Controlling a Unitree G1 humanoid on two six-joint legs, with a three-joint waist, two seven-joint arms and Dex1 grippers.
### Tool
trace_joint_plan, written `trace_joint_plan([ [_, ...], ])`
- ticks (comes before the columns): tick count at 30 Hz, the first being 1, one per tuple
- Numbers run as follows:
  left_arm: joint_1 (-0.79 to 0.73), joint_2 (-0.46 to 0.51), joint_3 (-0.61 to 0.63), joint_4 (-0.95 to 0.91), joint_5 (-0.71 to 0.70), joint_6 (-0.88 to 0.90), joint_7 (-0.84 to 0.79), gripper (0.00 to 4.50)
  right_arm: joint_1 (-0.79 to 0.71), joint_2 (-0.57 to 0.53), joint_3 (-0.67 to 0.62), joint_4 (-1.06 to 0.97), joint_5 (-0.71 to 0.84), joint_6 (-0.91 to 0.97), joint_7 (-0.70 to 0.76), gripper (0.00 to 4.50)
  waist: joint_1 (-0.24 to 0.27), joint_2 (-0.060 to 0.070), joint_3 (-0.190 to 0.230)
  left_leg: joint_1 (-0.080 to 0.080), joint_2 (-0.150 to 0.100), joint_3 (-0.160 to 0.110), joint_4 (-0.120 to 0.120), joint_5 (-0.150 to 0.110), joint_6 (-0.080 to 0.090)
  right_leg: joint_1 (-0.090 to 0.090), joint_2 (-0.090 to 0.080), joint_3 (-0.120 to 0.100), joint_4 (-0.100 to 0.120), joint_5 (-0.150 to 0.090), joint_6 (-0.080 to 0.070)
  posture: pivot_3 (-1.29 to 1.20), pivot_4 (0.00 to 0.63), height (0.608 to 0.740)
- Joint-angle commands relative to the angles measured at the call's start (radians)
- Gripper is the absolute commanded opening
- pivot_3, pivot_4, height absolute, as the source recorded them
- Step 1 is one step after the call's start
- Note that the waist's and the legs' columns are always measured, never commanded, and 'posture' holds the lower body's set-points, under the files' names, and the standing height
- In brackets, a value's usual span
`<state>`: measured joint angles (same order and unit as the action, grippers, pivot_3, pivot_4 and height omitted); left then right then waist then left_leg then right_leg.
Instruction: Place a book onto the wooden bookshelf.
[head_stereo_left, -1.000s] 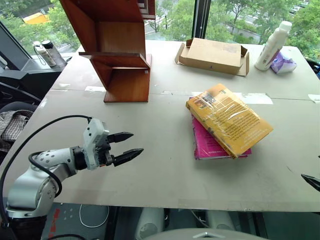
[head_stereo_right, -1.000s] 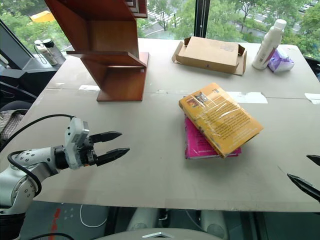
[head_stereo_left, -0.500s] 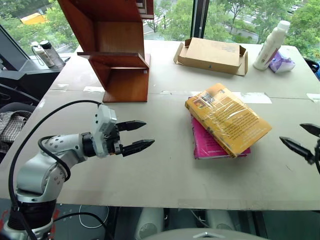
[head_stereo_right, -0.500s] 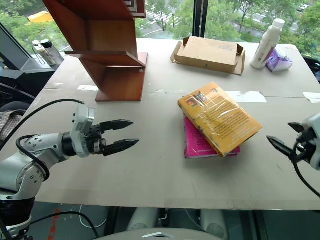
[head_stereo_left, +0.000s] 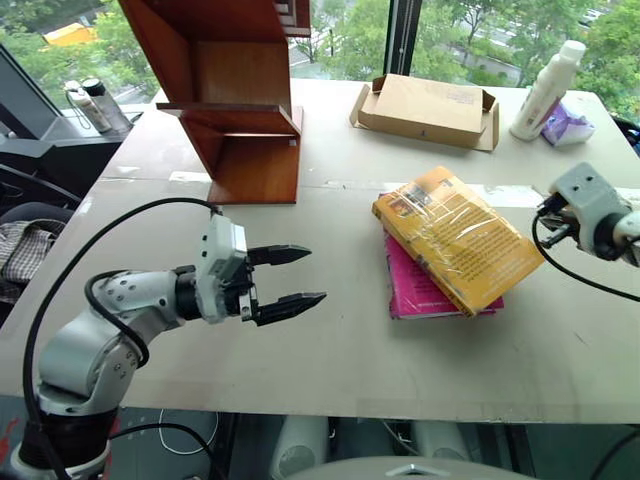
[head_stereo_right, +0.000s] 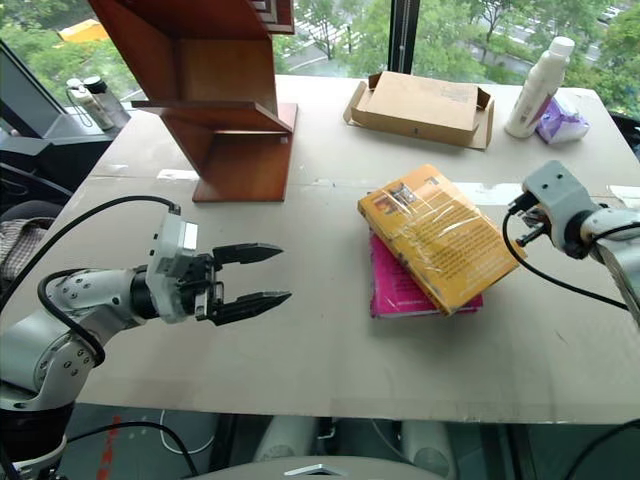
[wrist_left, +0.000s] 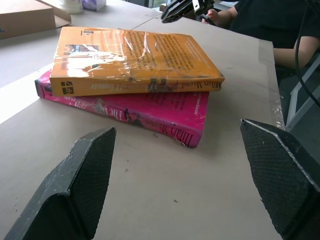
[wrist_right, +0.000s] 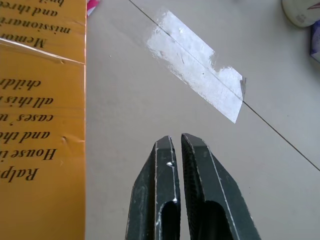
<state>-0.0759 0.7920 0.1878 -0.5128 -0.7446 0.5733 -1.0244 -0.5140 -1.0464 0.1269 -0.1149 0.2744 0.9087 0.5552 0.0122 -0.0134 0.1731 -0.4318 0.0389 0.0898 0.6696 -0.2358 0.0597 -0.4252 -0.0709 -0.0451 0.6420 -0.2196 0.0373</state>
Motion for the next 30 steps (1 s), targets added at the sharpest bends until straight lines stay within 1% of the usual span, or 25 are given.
trace_joint_plan([
  [1, 0.023, -0.006, 0.019, -0.05, -0.008, -0.021, 0.018, 4.08, -0.072, 0.035, 0.057, 0.037, -0.047, -0.079, 0.092, 0.07, -0.001, 0.0, 0.0, 0.0, 0.0, 0.0, 0.0, 0.0, 0.0, 0.0, 0.0, 0.0, 0.0, 0.0, 0.0, 0.0, 0.15, 0.733],
  [5, 0.052, -0.008, 0.026, -0.061, -0.007, -0.027, 0.036, 4.08, -0.105, 0.096, 0.088, -0.016, -0.05, -0.057, 0.133, 0.07, -0.002, 0.0, 0.0, 0.0, 0.001, 0.0, 0.0, 0.0, 0.0, 0.0, 0.001, 0.0, 0.001, 0.001, 0.002, 0.0, 0.15, 0.733],
  [11, 0.082, 0.002, 0.036, -0.074, -0.019, -0.029, 0.043, 4.08, -0.104, 0.163, 0.105, -0.12, -0.067, -0.004, 0.134, 0.07, 0.0, 0.0, 0.0, 0.0, 0.001, 0.0, 0.001, 0.001, -0.002, 0.0, 0.0, -0.001, 0.001, 0.001, 0.002, 0.0, 0.15, 0.733],
  [18, 0.113, 0.03, 0.07, -0.048, -0.012, -0.043, 0.007, 4.08, -0.076, 0.204, 0.084, -0.183, -0.068, 0.027, 0.126, 0.07, 0.0, 0.0, 0.0, 0.0, 0.001, 0.0, 0.001, 0.002, -0.004, 0.0, 0.0, -0.001, 0.001, 0.0, 0.0, 0.0, 0.15, 0.733],
  [20, 0.109, 0.025, 0.07, -0.043, -0.011, -0.043, 0.012, 4.08, -0.054, 0.215, 0.059, -0.193, -0.066, 0.01, 0.114, 0.07, 0.0, 0.0, 0.0, 0.0, 0.001, 0.0, 0.001, 0.002, -0.004, 0.0, 0.0, -0.001, 0.001, 0.0, 0.0, 0.0, 0.15, 0.733],
  [22, 0.107, 0.016, 0.069, -0.043, -0.022, -0.033, 0.028, 4.08, -0.008, 0.227, -0.025, -0.21, -0.054, -0.019, 0.092, 0.07, 0.002, 0.0, 0.0, 0.0, 0.001, 0.0, 0.001, 0.002, -0.004, 0.0, 0.0, -0.001, 0.001, 0.0, 0.0, 0.0, 0.15, 0.733],
  [24, 0.108, 0.005, 0.074, -0.04, -0.043, -0.007, 0.056, 4.08, 0.063, 0.25, -0.171, -0.232, 0.018, -0.075, 0.121, 0.07, 0.005, 0.0, 0.0, 0.0, 0.001, 0.0, 0.001, 0.002, -0.004, 0.0, 0.0, -0.001, 0.001, 0.0, 0.0, 0.0, 0.15, 0.733],
  [27, 0.096, -0.023, 0.082, -0.023, -0.091, 0.062, 0.132, 4.08, 0.209, 0.199, -0.28, -0.258, -0.036, -0.284, 0.141, 0.07, 0.005, 0.0, 0.0, 0.0, 0.0, 0.0, 0.001, 0.002, -0.004, 0.001, 0.0, -0.001, 0.001, 0.002, 0.004, 0.0, 0.15, 0.733],
  [28, 0.091, -0.03, 0.083, -0.012, -0.111, 0.098, 0.166, 4.08, 0.249, 0.194, -0.339, -0.264, 0.018, -0.278, 0.186, 0.07, 0.003, 0.0, 0.0, 0.0, 0.0, 0.0, 0.001, 0.002, -0.004, 0.001, 0.0, -0.001, 0.0, 0.002, 0.004, 0.0, 0.15, 0.733],
  [29, 0.076, -0.04, 0.078, 0.005, -0.132, 0.144, 0.206, 4.08, 0.3, 0.197, -0.424, -0.276, 0.1, -0.269, 0.253, 0.07, 0.002, 0.0, 0.0, 0.001, 0.0, 0.0, 0.001, 0.001, -0.002, 0.002, 0.0, -0.001, 0.0, 0.002, 0.004, 0.0, 0.15, 0.733],
  [30, 0.057, -0.045, 0.071, 0.023, -0.157, 0.196, 0.244, 4.08, 0.349, 0.201, -0.5, -0.289, 0.17, -0.267, 0.31, 0.3, 0.002, 0.0, 0.0, 0.001, 0.001, -0.001, 0.001, 0.0, -0.001, 0.002, 0.0, -0.001, 0.001, 0.002, 0.004, 0.0, 0.15, 0.733],
])
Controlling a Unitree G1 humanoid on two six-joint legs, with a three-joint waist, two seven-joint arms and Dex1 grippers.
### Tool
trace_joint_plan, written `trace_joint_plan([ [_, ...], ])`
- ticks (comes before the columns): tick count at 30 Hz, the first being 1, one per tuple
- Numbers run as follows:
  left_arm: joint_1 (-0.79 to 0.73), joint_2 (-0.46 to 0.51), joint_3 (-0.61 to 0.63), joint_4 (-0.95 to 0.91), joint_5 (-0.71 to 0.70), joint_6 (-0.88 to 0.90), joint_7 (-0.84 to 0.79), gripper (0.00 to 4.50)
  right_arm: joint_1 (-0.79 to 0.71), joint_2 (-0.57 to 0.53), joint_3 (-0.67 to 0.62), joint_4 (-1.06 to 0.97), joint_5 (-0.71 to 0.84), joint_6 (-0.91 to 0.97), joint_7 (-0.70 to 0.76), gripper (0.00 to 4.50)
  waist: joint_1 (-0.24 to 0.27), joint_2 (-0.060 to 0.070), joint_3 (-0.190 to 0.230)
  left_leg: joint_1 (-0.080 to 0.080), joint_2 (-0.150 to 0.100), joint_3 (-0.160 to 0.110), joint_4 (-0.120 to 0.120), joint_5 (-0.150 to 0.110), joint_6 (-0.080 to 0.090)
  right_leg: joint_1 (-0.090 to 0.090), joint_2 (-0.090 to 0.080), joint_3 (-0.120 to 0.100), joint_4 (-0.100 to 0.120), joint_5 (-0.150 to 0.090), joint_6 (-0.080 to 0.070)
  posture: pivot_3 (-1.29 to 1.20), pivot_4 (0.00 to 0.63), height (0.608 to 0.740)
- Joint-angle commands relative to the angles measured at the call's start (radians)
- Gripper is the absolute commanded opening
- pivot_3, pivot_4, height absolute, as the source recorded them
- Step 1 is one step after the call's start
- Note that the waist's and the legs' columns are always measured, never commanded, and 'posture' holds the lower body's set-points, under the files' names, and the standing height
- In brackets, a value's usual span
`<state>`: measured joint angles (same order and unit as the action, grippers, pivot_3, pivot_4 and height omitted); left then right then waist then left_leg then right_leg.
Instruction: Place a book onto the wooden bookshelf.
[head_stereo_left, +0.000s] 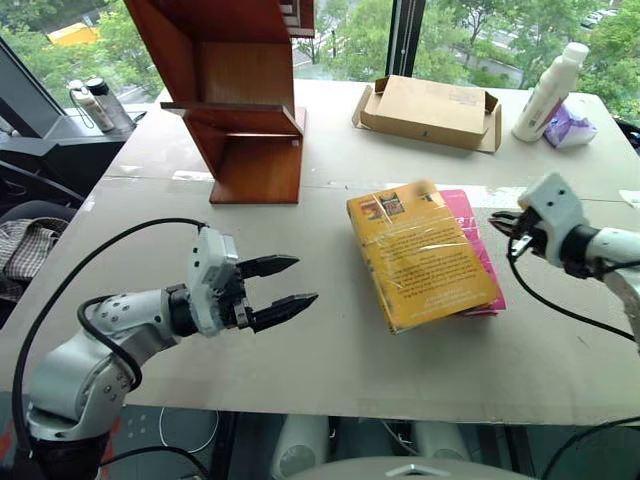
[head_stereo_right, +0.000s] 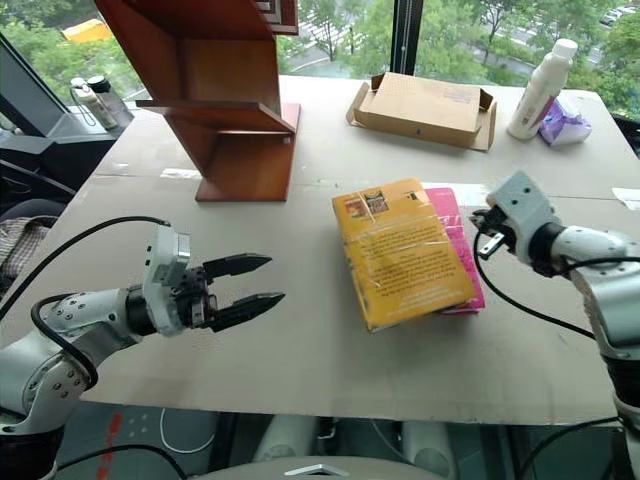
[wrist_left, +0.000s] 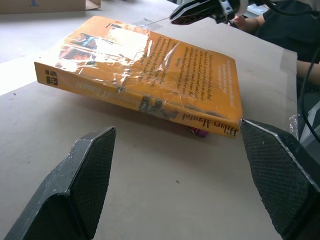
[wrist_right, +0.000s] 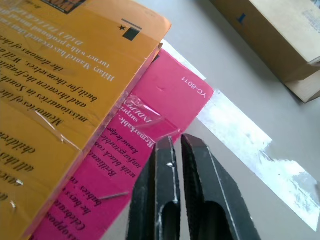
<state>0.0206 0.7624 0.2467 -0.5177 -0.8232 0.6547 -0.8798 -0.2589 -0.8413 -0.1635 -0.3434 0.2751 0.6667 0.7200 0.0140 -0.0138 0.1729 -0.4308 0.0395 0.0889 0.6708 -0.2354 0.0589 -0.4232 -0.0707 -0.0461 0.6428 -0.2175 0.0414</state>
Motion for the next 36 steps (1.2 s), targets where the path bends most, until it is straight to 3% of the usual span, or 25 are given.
trace_joint_plan([
  [1, -0.058, -0.017, 0.007, 0.045, -0.101, 0.158, 0.123, 4.08, 0.13, -0.003, -0.26, -0.072, 0.214, -0.023, 0.18, 0.57, 0.001, 0.0, 0.0, 0.001, 0.0, 0.0, 0.0, 0.0, 0.0, 0.0, 0.0, 0.0, 0.001, 0.0, 0.0, 0.0, 0.15, 0.733],
  [3, -0.115, -0.022, -0.002, 0.092, -0.181, 0.283, 0.185, 4.08, 0.211, -0.001, -0.353, -0.11, 0.296, -0.049, 0.263, 1.24, 0.0, 0.0, 0.0, 0.002, 0.001, -0.003, 0.0, 0.0, 0.0, 0.002, 0.001, -0.002, 0.001, 0.0, 0.001, 0.0, 0.15, 0.733],
  [6, -0.229, -0.101, 0.0, 0.214, -0.328, 0.424, 0.302, 4.08, 0.34, -0.004, -0.498, -0.166, 0.39, -0.055, 0.355, 2.75, 0.001, 0.001, 0.0, 0.004, 0.001, -0.005, 0.0, 0.0, -0.001, 0.004, 0.001, -0.003, 0.002, -0.002, 0.004, 0.0, 0.15, 0.733],
  [10, -0.33, -0.184, -0.019, 0.376, -0.394, 0.602, 0.453, 4.08, 0.482, 0.007, -0.66, -0.208, 0.482, -0.051, 0.424, 4.46, 0.0, -0.001, 0.0, 0.009, 0.001, -0.005, 0.001, 0.0, 0.0, 0.01, 0.001, -0.003, 0.002, -0.002, 0.004, 0.0, 0.15, 0.733],
  [15, -0.438, -0.278, -0.016, 0.54, -0.428, 0.742, 0.557, 4.08, 0.586, 0.036, -0.756, -0.253, 0.552, -0.068, 0.423, 4.46, -0.002, -0.003, 0.0, 0.012, 0.0, -0.005, 0.0, 0.0, 0.0, 0.012, 0.001, -0.002, 0.002, -0.004, 0.002, 0.0, 0.15, 0.733],
  [21, -0.626, -0.492, 0.055, 0.809, -0.424, 0.752, 0.7, 4.08, 0.684, 0.102, -0.828, -0.341, 0.663, -0.059, 0.364, 4.46, 0.01, -0.006, -0.001, 0.013, -0.001, -0.006, 0.001, 0.0, -0.001, 0.013, 0.0, -0.002, 0.003, -0.004, 0.0, 0.0, 0.15, 0.733],
  [26, -0.709, -0.549, 0.011, 0.911, -0.339, 0.728, 0.658, 4.08, 0.752, 0.153, -0.881, -0.396, 0.75, -0.1, 0.351, 4.46, 0.003, -0.007, 0.0, 0.012, -0.001, -0.005, -0.001, 0.0, -0.001, 0.012, 0.0, -0.001, 0.002, -0.002, -0.003, 0.0, 0.15, 0.733],
  [33, -0.769, -0.615, -0.005, 1.014, -0.232, 0.688, 0.588, 4.08, 0.796, 0.142, -0.887, -0.394, 0.772, -0.137, 0.343, 4.46, 0.001, -0.007, 0.0, 0.012, -0.001, -0.005, -0.001, 0.0, -0.001, 0.012, 0.0, -0.001, 0.002, -0.002, -0.003, 0.0, 0.15, 0.733],
  [36, -0.767, -0.622, 0.003, 1.018, -0.215, 0.698, 0.56, 3.24, 0.792, 0.124, -0.868, -0.377, 0.765, -0.15, 0.346, 4.5, 0.001, -0.007, 0.0, 0.012, -0.001, -0.005, -0.001, 0.0, -0.001, 0.012, 0.0, -0.001, 0.002, -0.002, -0.004, 0.0, 0.15, 0.733],
])
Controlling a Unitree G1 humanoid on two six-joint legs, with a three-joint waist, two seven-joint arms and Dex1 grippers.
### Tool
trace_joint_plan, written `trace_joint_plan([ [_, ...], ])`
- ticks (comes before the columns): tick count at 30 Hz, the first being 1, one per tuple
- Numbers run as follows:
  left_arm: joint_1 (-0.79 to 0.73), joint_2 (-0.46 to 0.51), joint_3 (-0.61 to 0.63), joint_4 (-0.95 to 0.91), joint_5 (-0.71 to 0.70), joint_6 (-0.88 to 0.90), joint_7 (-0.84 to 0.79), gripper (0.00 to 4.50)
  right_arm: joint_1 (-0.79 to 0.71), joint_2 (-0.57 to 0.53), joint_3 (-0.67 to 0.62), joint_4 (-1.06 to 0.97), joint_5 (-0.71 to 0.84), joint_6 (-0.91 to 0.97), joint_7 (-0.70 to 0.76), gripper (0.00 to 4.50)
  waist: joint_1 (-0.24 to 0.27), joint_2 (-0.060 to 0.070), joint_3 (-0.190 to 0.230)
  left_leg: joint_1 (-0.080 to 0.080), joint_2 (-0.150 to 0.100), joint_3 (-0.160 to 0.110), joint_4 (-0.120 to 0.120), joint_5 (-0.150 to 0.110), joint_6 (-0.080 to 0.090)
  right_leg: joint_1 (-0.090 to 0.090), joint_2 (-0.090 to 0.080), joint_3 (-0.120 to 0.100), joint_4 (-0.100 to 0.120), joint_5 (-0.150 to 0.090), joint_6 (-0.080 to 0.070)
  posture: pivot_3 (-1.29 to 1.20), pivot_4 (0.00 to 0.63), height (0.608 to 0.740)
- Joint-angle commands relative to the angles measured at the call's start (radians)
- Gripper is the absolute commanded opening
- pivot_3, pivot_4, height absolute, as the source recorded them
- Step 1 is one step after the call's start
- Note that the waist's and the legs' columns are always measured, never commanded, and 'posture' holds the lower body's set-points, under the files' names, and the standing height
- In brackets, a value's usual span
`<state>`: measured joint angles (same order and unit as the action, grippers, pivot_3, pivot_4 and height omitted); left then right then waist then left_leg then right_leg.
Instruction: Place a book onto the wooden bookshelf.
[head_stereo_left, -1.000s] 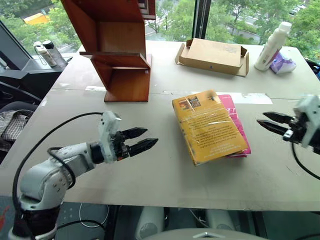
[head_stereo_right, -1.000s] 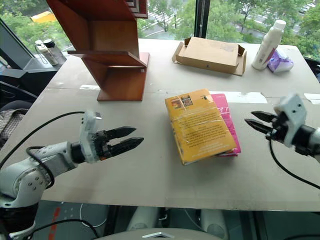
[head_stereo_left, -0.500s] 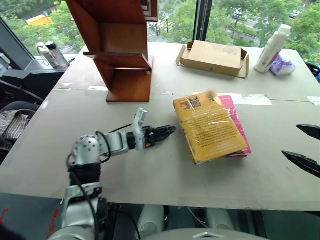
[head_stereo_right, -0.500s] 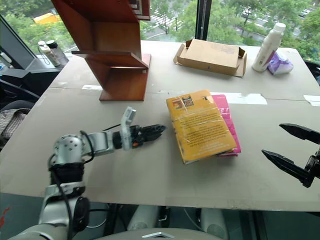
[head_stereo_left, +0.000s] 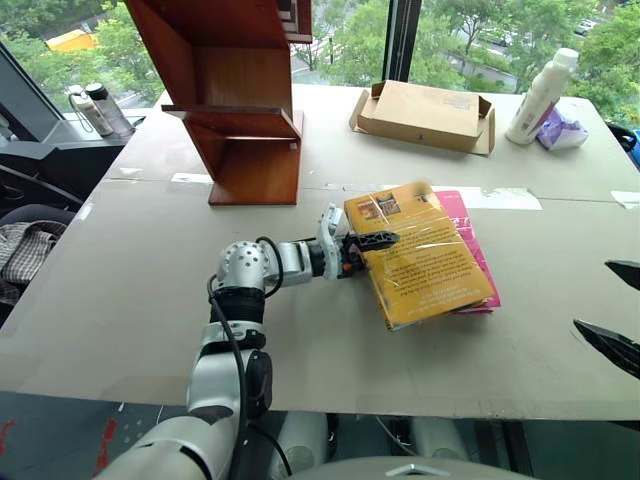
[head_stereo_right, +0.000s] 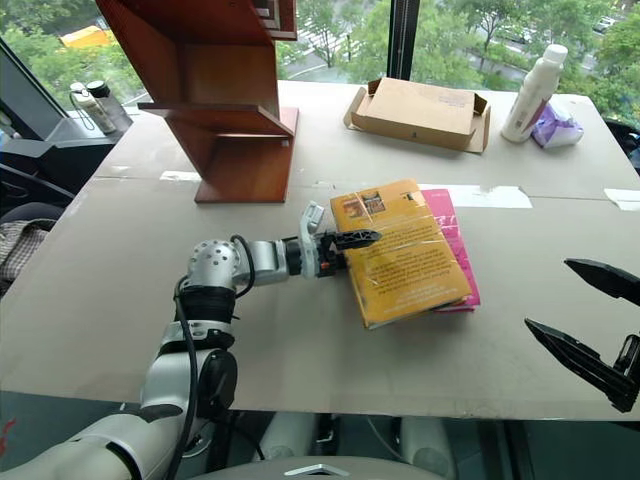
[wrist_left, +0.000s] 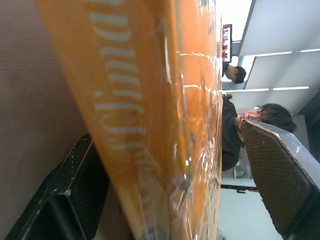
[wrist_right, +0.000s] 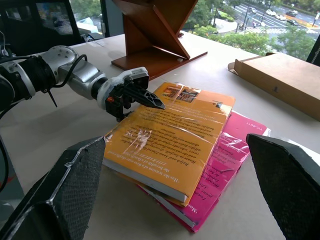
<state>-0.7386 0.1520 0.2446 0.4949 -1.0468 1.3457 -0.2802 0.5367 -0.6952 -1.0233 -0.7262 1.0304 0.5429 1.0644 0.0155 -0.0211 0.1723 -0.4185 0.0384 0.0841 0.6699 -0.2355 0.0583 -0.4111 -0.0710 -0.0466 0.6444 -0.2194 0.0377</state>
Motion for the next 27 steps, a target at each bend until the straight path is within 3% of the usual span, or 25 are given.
trace_joint_plan([
  [1, -0.007, -0.012, 0.009, 0.002, 0.012, 0.01, -0.05, 2.73, -0.01, -0.031, 0.0, 0.016, 0.008, -0.029, 0.003, 4.5, 0.0, 0.0, 0.0, 0.0, 0.0, 0.0, 0.0, 0.0, 0.0, 0.0, 0.0, 0.0, 0.0, 0.0, 0.0, 0.0, 0.15, 0.733],
  [5, 0.013, -0.006, 0.041, -0.035, 0.009, 0.025, -0.075, 0.92, -0.053, -0.065, 0.055, 0.065, -0.02, -0.045, 0.009, 4.5, 0.0, -0.001, 0.0, -0.001, 0.0, 0.0, 0.0, 0.0, 0.0, 0.0, -0.001, 0.0, 0.0, 0.0, 0.0, 0.0, 0.15, 0.733],
  [6, 0.021, -0.003, 0.049, -0.051, 0.007, 0.03, -0.078, 0.71, -0.061, -0.067, 0.067, 0.073, -0.026, -0.05, 0.01, 4.5, 0.0, -0.001, 0.0, -0.001, 0.0, 0.0, 0.0, 0.0, 0.0, 0.0, -0.001, 0.0, 0.0, 0.0, 0.0, 0.0, 0.15, 0.733],
  [13, 0.089, 0.05, 0.128, -0.251, -0.075, 0.099, -0.083, 0.65, -0.13, -0.088, 0.148, 0.127, -0.053, -0.068, 0.007, 4.5, -0.004, -0.001, 0.0, -0.001, 0.001, 0.0, -0.001, 0.0, 0.0, -0.001, -0.001, 0.004, 0.0, 0.0, 0.0, 0.0, 0.15, 0.733],
  [19, 0.051, 0.142, 0.199, -0.387, -0.145, 0.158, -0.05, 0.65, -0.217, -0.105, 0.211, 0.178, -0.059, -0.07, 0.008, 4.5, 0.002, -0.001, 0.001, -0.001, 0.0, -0.001, 0.0, 0.0, 0.0, -0.001, -0.001, 0.003, 0.0, 0.0, -0.001, 0.0, 0.15, 0.733],
  [22, -0.012, 0.229, 0.181, -0.454, -0.142, 0.16, -0.077, 0.65, -0.298, -0.116, 0.249, 0.208, -0.045, -0.068, -0.008, 4.5, 0.0, -0.002, 0.001, -0.002, 0.0, -0.001, 0.0, 0.0, 0.0, -0.001, -0.001, 0.003, 0.0, 0.0, -0.001, 0.0, 0.15, 0.733],
  [27, -0.147, 0.458, 0.045, -0.673, -0.044, 0.016, -0.236, 0.65, -0.487, -0.134, 0.303, 0.323, -0.023, -0.079, 0.004, 4.5, -0.001, -0.003, 0.002, -0.004, 0.0, 0.0, 0.0, 0.0, 0.0, -0.003, -0.001, 0.003, -0.001, 0.0, -0.001, 0.0, 0.15, 0.733],
])
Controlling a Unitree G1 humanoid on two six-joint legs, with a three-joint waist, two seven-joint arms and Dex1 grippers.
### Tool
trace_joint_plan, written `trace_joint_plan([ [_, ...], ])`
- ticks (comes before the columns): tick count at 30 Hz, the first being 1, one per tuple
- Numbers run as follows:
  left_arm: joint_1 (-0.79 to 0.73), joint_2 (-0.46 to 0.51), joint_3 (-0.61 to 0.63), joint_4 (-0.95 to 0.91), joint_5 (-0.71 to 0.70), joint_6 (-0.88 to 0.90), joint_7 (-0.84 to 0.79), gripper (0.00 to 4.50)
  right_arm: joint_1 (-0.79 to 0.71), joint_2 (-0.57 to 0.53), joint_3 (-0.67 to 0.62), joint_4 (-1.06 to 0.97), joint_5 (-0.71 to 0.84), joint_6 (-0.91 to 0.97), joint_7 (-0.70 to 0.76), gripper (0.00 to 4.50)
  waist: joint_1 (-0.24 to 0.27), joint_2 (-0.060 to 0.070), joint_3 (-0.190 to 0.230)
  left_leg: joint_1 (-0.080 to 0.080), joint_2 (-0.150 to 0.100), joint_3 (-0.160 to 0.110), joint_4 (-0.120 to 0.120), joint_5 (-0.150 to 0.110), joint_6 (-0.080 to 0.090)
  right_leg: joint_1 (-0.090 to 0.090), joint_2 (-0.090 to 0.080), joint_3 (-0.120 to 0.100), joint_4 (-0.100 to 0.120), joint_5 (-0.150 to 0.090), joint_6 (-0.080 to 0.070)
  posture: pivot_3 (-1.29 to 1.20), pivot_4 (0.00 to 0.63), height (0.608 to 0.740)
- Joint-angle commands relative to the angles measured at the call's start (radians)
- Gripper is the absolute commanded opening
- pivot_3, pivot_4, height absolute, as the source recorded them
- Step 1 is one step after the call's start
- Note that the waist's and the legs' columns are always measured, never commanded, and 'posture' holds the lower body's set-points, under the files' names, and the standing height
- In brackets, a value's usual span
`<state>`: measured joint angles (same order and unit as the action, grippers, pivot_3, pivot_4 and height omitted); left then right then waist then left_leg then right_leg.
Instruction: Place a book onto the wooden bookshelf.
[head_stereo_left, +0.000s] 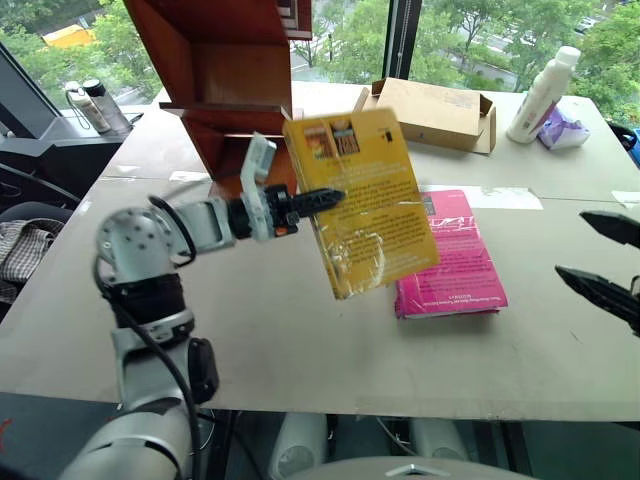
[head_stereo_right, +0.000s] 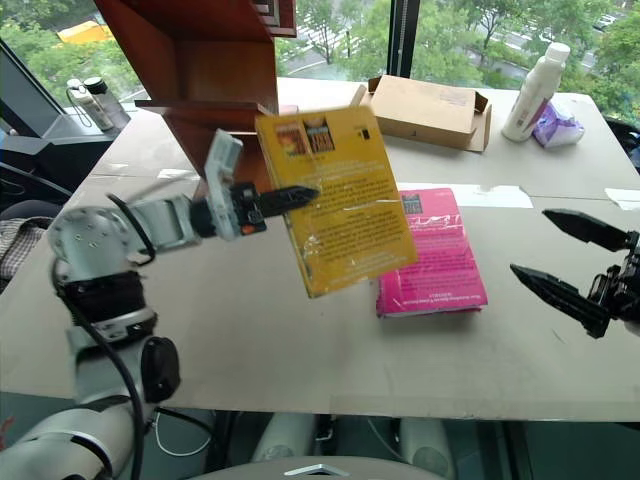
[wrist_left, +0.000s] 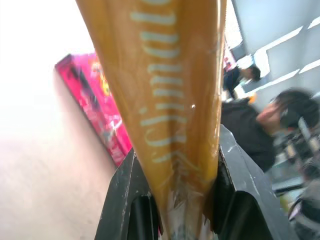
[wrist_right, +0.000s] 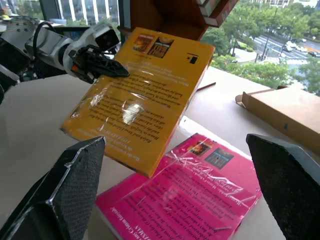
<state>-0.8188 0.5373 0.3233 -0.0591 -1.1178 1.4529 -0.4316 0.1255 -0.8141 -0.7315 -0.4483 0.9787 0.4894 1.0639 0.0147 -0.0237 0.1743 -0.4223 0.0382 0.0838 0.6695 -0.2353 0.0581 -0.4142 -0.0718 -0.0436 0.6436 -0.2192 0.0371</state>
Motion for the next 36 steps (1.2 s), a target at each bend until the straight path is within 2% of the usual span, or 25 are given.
trace_joint_plan([
  [1, -0.083, 0.12, -0.066, -0.161, 0.072, -0.147, -0.116, 0.65, -0.114, -0.013, 0.022, 0.074, 0.029, -0.03, 0.005, 4.5, -0.001, 0.0, 0.0, 0.0, 0.0, 0.0, 0.0, 0.0, 0.0, 0.0, 0.0, 0.0, -0.001, 0.0, 0.0, 0.0, 0.15, 0.733],
  [3, -0.084, 0.219, -0.132, -0.232, 0.168, -0.262, -0.197, 0.65, -0.171, -0.002, 0.048, 0.104, 0.027, -0.033, -0.004, 4.5, 0.0, 0.001, 0.0, 0.0, 0.0, 0.001, -0.001, 0.0, 0.0, 0.0, 0.0, 0.0, -0.001, 0.0, 0.0, 0.0, 0.15, 0.733],
  [5, -0.114, 0.321, -0.249, -0.289, 0.383, -0.495, -0.262, 0.65, -0.223, -0.007, 0.079, 0.126, 0.034, -0.024, 0.001, 4.5, 0.0, 0.001, 0.0, 0.001, 0.0, 0.002, -0.002, 0.0, 0.0, 0.0, 0.001, 0.0, -0.001, 0.0, 0.0, 0.0, 0.15, 0.733],
  [7, -0.162, 0.378, -0.324, -0.314, 0.526, -0.65, -0.294, 0.65, -0.27, -0.003, 0.11, 0.145, 0.041, -0.02, 0.003, 4.5, 0.002, 0.001, 0.001, 0.0, 0.0, 0.002, -0.002, 0.0, 0.0, -0.001, 0.001, 0.0, -0.001, 0.0, 0.0, 0.0, 0.15, 0.733],
  [10, -0.214, 0.453, -0.417, -0.268, 0.77, -0.878, -0.309, 0.65, -0.322, 0.011, 0.163, 0.162, 0.024, -0.026, -0.003, 4.5, 0.004, 0.001, 0.001, -0.001, 0.0, 0.002, -0.001, 0.0, 0.0, -0.002, 0.001, -0.002, -0.002, 0.0, 0.0, 0.0, 0.15, 0.733],
  [12, -0.306, 0.495, -0.492, -0.208, 0.919, -1.023, -0.368, 0.65, -0.357, 0.019, 0.193, 0.207, 0.002, -0.044, 0.025, 4.5, 0.003, 0.001, 0.001, -0.002, 0.0, 0.003, -0.001, 0.0, 0.0, -0.002, 0.001, -0.001, -0.002, 0.0, 0.0, 0.0, 0.15, 0.733],
  [15, -0.43, 0.496, -0.528, -0.106, 1.017, -1.146, -0.431, 0.65, -0.41, 0.045, 0.246, 0.269, -0.044, -0.085, 0.052, 4.5, 0.004, 0.001, 0.001, -0.005, -0.001, 0.003, 0.0, 0.0, 0.001, -0.004, 0.001, -0.002, -0.002, 0.0, 0.0, 0.0, 0.15, 0.733],
  [18, -0.513, 0.491, -0.553, -0.016, 1.081, -1.193, -0.505, 0.65, -0.458, 0.078, 0.292, 0.313, -0.074, -0.116, 0.074, 4.5, 0.001, 0.002, 0.001, -0.009, -0.001, 0.004, 0.001, 0.0, 0.001, -0.008, 0.002, -0.002, -0.002, 0.001, 0.003, 0.0, 0.15, 0.733],
  [21, -0.553, 0.52, -0.587, 0.067, 1.179, -1.293, -0.578, 0.65, -0.496, 0.101, 0.329, 0.349, -0.099, -0.141, 0.098, 4.5, -0.001, 0.003, 0.002, -0.008, -0.001, 0.004, 0.001, 0.001, -0.001, -0.009, 0.003, -0.002, -0.001, 0.001, 0.007, 0.0, 0.15, 0.733],
  [27, -0.606, 0.583, -0.703, 0.273, 1.421, -1.364, -0.738, 0.65, -0.535, 0.128, 0.336, 0.375, -0.114, -0.182, 0.118, 4.5, -0.002, 0.004, 0.003, -0.009, 0.0, 0.01, 0.001, 0.002, -0.002, -0.011, 0.006, -0.001, 0.0, 0.001, 0.007, 0.0, 0.15, 0.733],
  [36, -0.684, 0.363, -0.862, 0.712, 1.675, -1.435, -0.692, 0.65, -0.477, 0.115, 0.306, 0.317, -0.097, -0.174, 0.105, 4.5, 0.0, 0.004, 0.003, -0.01, 0.001, 0.013, 0.005, 0.0, 0.001, -0.01, 0.004, 0.0, 0.003, 0.0, 0.01, 0.0, 0.15, 0.733],
])
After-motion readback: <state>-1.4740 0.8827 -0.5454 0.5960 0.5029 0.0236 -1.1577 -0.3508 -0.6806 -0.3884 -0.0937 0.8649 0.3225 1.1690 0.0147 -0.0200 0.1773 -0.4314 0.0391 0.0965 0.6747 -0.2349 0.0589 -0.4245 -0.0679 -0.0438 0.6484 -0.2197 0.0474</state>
